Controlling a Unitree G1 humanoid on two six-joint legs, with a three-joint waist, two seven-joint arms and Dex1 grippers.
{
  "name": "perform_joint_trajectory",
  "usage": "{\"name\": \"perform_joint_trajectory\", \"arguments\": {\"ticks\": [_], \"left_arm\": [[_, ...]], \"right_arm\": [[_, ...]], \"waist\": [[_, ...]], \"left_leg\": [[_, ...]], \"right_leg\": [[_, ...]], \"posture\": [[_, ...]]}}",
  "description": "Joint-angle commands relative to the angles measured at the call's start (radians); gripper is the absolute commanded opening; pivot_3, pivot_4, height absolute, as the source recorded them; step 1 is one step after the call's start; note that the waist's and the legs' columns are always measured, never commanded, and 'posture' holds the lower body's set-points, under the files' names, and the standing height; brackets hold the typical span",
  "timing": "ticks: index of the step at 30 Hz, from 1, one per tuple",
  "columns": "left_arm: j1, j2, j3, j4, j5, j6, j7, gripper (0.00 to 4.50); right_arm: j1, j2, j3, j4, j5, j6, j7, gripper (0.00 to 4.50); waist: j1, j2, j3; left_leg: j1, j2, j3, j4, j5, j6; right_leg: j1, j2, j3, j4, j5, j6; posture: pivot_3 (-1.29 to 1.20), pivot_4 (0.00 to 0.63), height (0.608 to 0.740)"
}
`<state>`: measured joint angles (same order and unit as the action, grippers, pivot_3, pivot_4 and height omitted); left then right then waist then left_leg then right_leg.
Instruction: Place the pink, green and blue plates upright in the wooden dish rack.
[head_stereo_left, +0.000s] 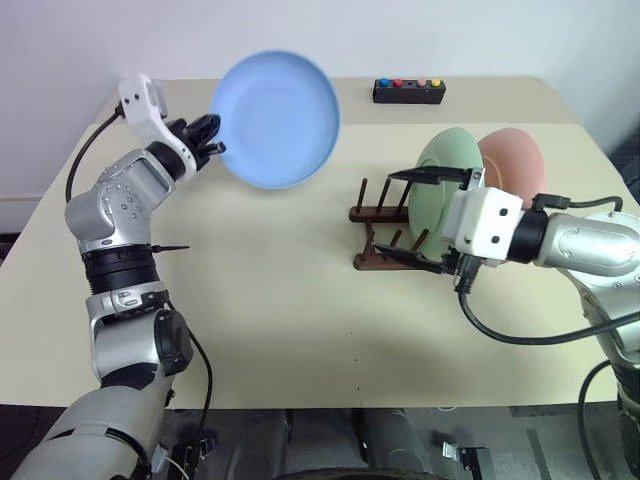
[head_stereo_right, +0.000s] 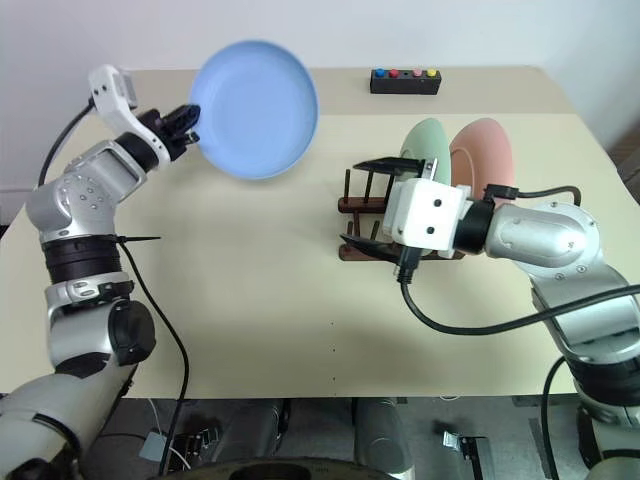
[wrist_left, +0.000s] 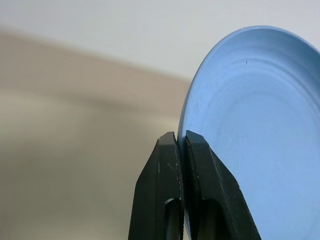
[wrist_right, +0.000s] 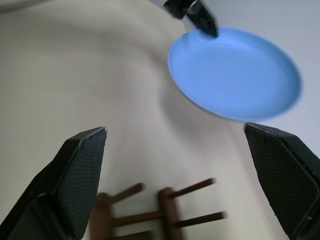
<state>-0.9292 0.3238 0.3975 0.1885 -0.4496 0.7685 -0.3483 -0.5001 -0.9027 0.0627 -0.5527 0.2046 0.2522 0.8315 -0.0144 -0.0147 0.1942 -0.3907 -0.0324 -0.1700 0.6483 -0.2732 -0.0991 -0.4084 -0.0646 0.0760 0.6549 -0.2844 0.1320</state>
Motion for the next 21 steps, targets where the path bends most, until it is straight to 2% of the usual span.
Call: {"name": "perform_joint_trajectory", "arguments": {"ticks": [1,5,10,15,21], "left_arm": [[-0.010,-0.026,-0.041,-0.137,0.003,-0.052,0.061,0.01],[-0.042,-0.137,-0.069,-0.245,-0.008,-0.034,0.201,0.01],[-0.066,-0.224,-0.088,-0.333,-0.053,0.001,0.281,0.01],[-0.060,-0.248,-0.118,-0.365,-0.065,0.009,0.307,0.01],[-0.048,-0.259,-0.134,-0.369,-0.082,0.008,0.316,0.01]], "right_arm": [[-0.066,0.030,0.050,0.023,-0.135,-0.076,-0.041,4.50],[-0.133,0.071,0.140,0.095,-0.339,-0.178,-0.096,4.50],[-0.169,0.073,0.166,0.175,-0.516,-0.288,-0.148,4.50],[-0.207,0.074,0.158,0.222,-0.628,-0.356,-0.184,4.50],[-0.218,0.093,0.152,0.236,-0.682,-0.393,-0.196,4.50]], "waist": [[-0.001,0.000,0.000],[0.000,0.000,0.000],[0.001,0.000,0.000],[-0.003,0.000,0.000],[-0.002,0.000,0.000]], "left_leg": [[0.000,0.000,0.000,0.000,0.000,0.000],[0.000,0.000,0.000,0.000,0.000,0.000],[0.000,-0.001,0.000,0.000,0.001,-0.001],[0.000,-0.001,0.001,0.000,0.001,-0.002],[0.000,-0.001,0.001,0.000,0.001,-0.002]], "right_leg": [[0.000,0.000,0.000,0.000,0.000,0.000],[0.000,0.000,0.000,0.000,0.000,0.000],[0.000,0.000,0.001,-0.001,0.000,0.000],[0.000,0.000,0.001,0.000,0.000,0.000],[0.000,0.000,0.001,0.000,0.000,0.000]], "posture": [[0.00,0.150,0.740],[0.00,0.150,0.740],[0.00,0.150,0.740],[0.00,0.150,0.740],[0.00,0.150,0.740]]}}
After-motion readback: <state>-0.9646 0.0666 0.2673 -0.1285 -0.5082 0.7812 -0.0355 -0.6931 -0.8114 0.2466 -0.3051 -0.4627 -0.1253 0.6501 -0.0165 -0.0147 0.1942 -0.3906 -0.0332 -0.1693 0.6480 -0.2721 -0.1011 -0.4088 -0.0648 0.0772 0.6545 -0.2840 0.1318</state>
